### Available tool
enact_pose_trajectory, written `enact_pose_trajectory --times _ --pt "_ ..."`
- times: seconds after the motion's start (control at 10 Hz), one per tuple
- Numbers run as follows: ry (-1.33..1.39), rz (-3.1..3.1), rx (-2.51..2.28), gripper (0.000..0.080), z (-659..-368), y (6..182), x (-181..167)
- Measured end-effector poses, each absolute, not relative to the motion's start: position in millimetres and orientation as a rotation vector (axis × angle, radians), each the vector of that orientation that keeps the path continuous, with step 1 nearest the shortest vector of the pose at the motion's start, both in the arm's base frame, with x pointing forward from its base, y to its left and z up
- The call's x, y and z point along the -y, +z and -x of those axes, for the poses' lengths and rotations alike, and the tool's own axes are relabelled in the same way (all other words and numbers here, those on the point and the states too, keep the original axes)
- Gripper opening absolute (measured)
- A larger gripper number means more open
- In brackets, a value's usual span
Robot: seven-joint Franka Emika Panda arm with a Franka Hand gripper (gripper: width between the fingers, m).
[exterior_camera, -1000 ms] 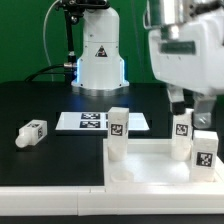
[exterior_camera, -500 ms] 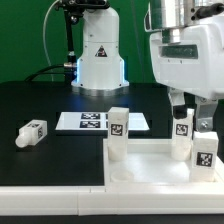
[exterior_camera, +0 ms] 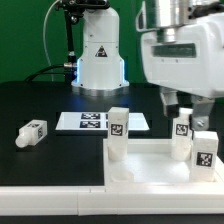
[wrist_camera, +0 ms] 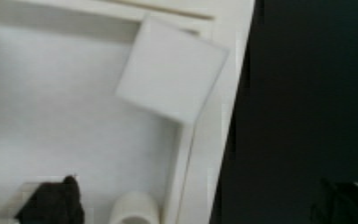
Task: Assemble square table
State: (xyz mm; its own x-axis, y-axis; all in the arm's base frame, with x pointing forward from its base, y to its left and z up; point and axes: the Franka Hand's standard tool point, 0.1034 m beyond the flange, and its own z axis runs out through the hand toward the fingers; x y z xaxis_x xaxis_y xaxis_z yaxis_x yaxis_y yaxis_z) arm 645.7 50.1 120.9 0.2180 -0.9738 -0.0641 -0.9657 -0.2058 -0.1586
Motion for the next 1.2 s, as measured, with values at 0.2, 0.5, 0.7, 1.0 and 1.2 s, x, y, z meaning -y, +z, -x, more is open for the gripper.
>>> enact_pose_trajectory --times 0.2,0.5,0.7,1.0,1.2 --pt "-0.076 2.469 -1.674 0.0649 -639 130.0 -17" --pt "-0.107 2.603 -1.471 0.0649 -642 130.7 -14" --pt "-0.118 2.677 -1.325 0.0649 -639 129.2 -9" --pt "-0.058 2.748 -1.223 0.0649 -595 110.9 59" --pt "-0.043 2.738 -1.263 0.0649 -590 106.4 64"
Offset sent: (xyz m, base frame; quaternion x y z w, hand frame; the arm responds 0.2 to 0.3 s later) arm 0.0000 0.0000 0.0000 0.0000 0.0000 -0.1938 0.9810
